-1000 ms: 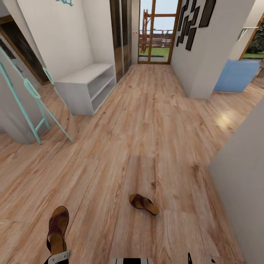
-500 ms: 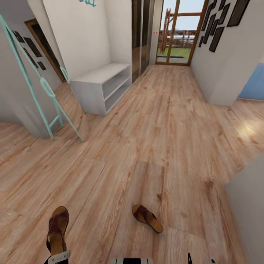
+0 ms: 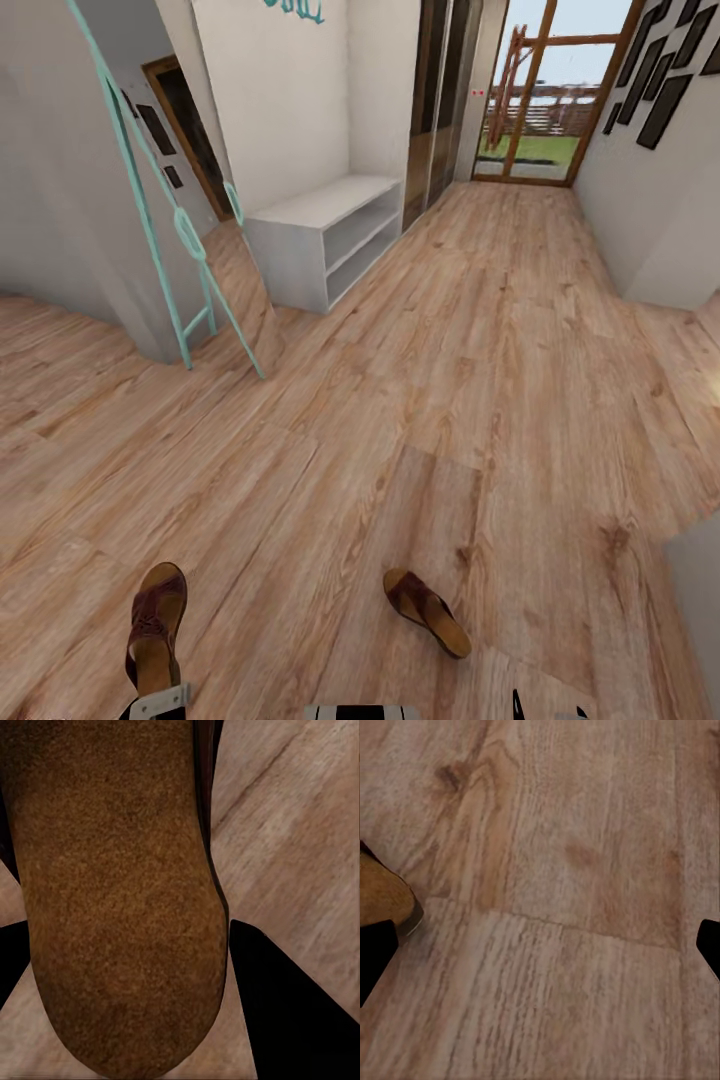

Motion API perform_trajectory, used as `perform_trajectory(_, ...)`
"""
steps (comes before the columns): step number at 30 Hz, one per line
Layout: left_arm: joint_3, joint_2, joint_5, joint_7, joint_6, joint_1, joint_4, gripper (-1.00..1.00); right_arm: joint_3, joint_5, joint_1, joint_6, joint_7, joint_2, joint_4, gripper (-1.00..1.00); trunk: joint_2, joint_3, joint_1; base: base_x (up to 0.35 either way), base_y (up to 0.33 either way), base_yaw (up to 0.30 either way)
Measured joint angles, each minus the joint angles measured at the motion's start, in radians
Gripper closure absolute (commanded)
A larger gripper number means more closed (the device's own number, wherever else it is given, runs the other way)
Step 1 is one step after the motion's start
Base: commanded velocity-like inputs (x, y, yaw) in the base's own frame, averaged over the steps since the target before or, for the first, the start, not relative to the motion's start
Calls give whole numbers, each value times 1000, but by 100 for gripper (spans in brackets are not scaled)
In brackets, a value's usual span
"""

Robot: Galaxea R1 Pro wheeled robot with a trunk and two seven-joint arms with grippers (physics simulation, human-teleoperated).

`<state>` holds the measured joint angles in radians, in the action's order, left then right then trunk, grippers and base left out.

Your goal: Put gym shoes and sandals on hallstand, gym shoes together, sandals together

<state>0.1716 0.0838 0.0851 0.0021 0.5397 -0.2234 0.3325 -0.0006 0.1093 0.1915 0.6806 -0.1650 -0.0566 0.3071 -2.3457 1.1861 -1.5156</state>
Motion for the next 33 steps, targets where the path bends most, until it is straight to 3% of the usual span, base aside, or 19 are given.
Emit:
perform_trajectory(10,-1,-1,-1,0,0,0,0,100,0,0,0,0,0,0,0,-100,0,-10,0,172,-165,219)
perform_trajectory(33,-1,0,-1,0,0,0,0,100,0,0,0,0,0,0,0,-100,0,-34,-1,-21,-24,219)
